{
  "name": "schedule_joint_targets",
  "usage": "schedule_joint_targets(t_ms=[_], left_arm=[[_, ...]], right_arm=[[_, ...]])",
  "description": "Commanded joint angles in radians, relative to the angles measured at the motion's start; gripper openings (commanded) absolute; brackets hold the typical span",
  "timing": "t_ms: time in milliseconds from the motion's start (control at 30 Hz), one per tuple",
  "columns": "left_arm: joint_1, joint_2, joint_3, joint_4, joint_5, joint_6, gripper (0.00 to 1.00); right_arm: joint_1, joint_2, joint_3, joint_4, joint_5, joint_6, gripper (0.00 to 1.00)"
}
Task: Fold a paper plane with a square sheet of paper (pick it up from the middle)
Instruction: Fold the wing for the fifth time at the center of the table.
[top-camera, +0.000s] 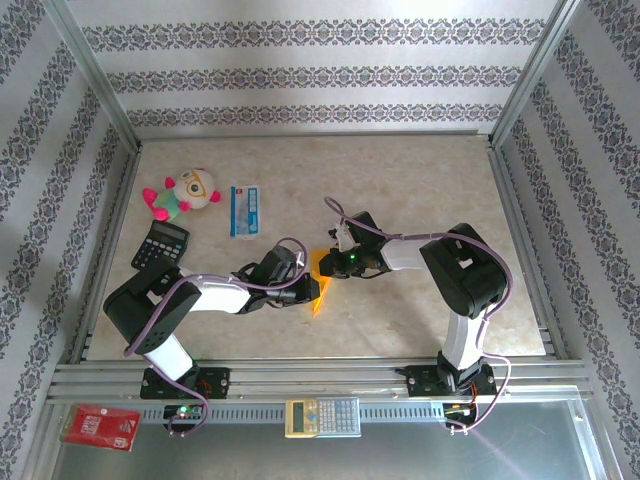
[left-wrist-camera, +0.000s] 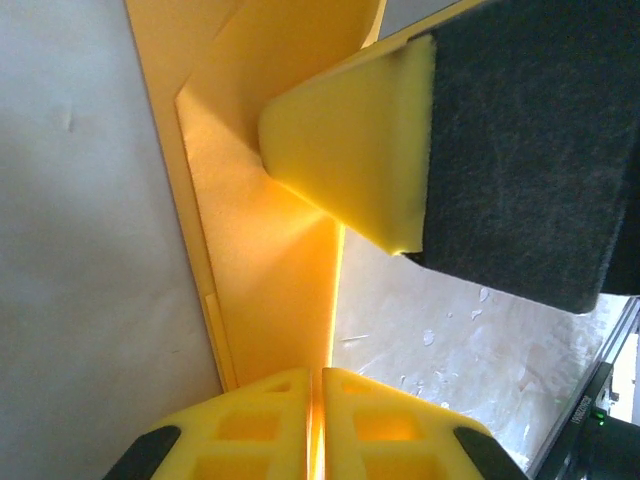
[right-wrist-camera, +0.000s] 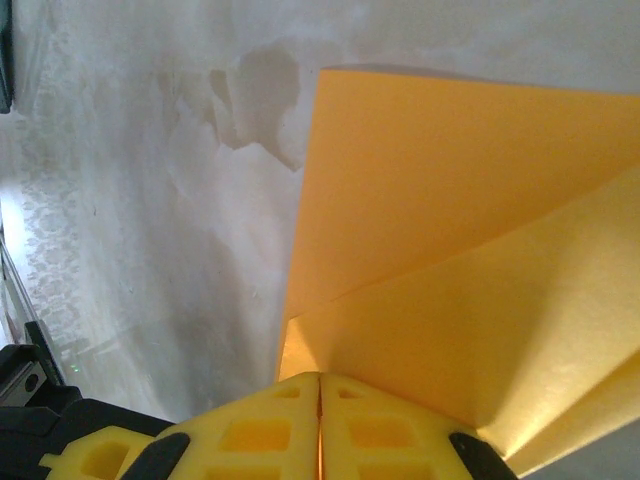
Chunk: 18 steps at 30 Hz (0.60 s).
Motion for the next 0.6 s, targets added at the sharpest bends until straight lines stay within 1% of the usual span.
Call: schedule_joint_targets(t_ms=[0,133,367,567], left_arm=[[0.009,0.005,-0.017,-0.048,-0.018,0.035,0.13],[0.009,0.017,-0.015,-0.053,-0.008,0.039,0.13],[0.01,0.002,-0.012,-0.1,-0.023,0.059,0.13],[0.01,-0.021,-0.008,-0.093,-0.008,0.056,0.13]], right_arm=[[-0.002,0.036,0.005,-0.004,0.012,-0.001,0.09],[-0.003,0.04,0.004,-0.004,0.014,-0.001,0.09],[-0.002,0.045,0.001,-0.003,0.015,-0.002,0.09],[-0.003,0.045,-0.002,-0.003,0.018,-0.001,0.09]])
